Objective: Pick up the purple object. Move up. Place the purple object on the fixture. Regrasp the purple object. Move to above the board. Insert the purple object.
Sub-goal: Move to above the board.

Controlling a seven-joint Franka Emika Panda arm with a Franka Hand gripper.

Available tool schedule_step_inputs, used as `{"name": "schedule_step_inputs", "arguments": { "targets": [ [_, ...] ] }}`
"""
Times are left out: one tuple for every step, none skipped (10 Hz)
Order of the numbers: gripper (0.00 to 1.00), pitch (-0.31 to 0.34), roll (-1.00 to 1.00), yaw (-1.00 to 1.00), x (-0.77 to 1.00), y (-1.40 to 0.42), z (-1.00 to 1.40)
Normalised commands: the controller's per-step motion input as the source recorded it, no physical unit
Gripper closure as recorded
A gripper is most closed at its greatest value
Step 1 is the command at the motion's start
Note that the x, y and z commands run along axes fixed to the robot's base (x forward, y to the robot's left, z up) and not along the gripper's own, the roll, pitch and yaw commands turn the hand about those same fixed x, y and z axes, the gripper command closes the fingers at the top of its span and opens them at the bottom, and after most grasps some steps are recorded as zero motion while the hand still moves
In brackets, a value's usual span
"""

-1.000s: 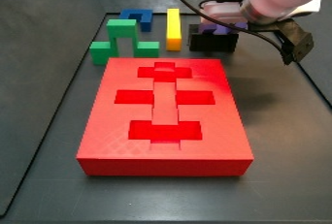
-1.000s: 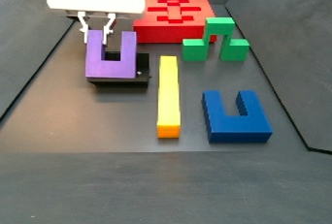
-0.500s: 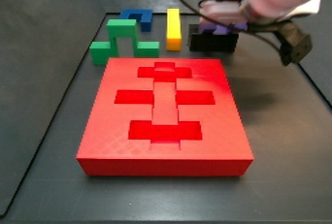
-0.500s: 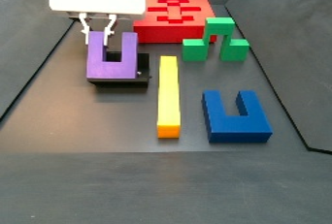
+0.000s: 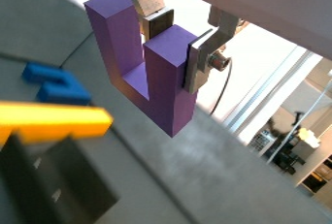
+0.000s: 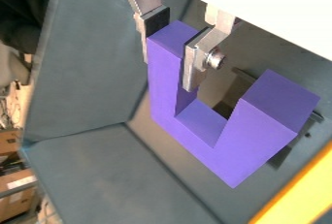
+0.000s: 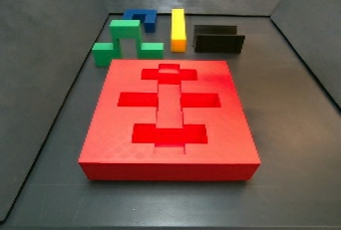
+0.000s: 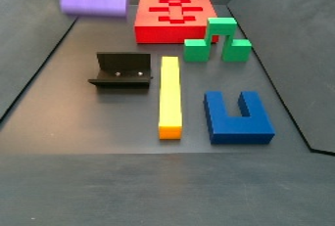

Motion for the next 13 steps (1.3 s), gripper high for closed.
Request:
{"name": "schedule_step_inputs", "arguments": {
  "targets": [
    [1.0,0.075,-0.02,0.01,0.01,0.0,1.4],
    [1.0,0.082,-0.02,0.02,0.02,0.0,0.8],
    [1.0,0.089,0.0,0.03,0.03,-0.02,0.41],
    [1.0,0.099,0.01,0.04,0.05,-0.02,0.21],
    [1.0,0.145,-1.0,-0.07,-1.34,-1.4,0.27],
    [1.0,0.145,-1.0,-0.07,-1.34,-1.4,0.25],
    [1.0,0.095,-1.0,-0.05,-1.4,-1.32,0.27],
    [1.0,0.089,-1.0,-0.04,-1.4,-1.28,0.24],
    [1.0,0.091,-1.0,-0.03,-1.4,-1.27,0.25],
    [1.0,0.095,-1.0,-0.03,-1.4,-1.28,0.25],
    [1.0,0.086,-1.0,-0.01,-0.79,-0.68,0.13],
    [1.0,0.084,-1.0,-0.01,-0.55,-0.44,0.08],
    [1.0,0.088,-1.0,-0.01,-0.24,-0.18,0.04]
  ]
}}
